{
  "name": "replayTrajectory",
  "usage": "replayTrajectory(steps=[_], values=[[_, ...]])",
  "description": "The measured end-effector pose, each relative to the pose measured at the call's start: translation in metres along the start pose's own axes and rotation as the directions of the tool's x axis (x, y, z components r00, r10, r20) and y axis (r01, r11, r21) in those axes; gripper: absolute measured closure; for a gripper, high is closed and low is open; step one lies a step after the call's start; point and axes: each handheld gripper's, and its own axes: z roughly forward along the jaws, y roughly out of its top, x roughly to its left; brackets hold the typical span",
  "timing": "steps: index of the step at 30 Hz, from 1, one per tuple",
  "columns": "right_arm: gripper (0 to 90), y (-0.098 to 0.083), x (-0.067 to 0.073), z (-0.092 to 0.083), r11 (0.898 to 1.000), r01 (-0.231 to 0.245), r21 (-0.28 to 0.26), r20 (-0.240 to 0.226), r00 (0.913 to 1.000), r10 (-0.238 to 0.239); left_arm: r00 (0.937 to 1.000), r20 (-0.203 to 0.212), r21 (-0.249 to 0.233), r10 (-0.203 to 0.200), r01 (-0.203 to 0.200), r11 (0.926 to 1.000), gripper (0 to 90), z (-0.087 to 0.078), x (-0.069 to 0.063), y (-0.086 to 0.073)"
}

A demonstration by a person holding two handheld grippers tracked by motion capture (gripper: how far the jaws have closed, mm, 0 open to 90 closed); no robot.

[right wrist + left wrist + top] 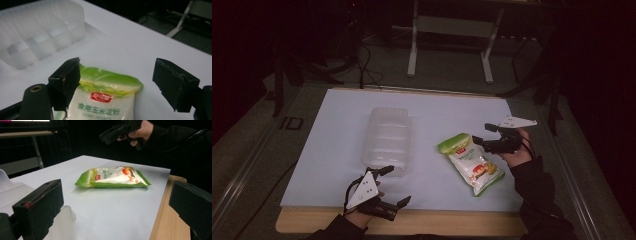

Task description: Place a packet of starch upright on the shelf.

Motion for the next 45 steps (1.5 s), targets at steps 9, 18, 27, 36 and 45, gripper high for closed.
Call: replayTrajectory(steps=[9, 18, 27, 36, 45], values=[[27.2, -0.021, -0.02, 0.032, 0.993, -0.057, 0.106, -0.002, 0.9984, 0.057, 1.0, 0.003, 0.002, 0.002, -0.002, 1.0, 0.0, 0.0, 0.0, 0.0], [30.7, -0.043, -0.03, 0.056, 0.972, -0.112, 0.207, -0.003, 0.9933, 0.115, 1.0, 0.001, 0.013, 0.008, -0.008, 0.9999, 0.0, 0.001, -0.001, -0.001], [31.4, -0.049, -0.032, 0.069, 0.951, -0.112, 0.288, -0.001, 0.9931, 0.117, 1.0, 0.003, 0.011, 0.003, -0.003, 0.9999, 0.0, 0.001, 0.0, -0.001], [37.4, -0.051, -0.03, 0.072, 0.916, -0.178, 0.36, -0.033, 0.9785, 0.204, 1.0, 0.005, 0.013, 0.003, -0.003, 0.9999, 0.0, 0.001, -0.001, -0.001], [65.3, -0.047, -0.009, 0.074, 0.911, -0.143, 0.386, 0.07, 0.9896, 0.126, 1.0, 0.002, 0.009, 0.001, -0.001, 1.0, 0.0, 0.001, -0.001, 0.0]])
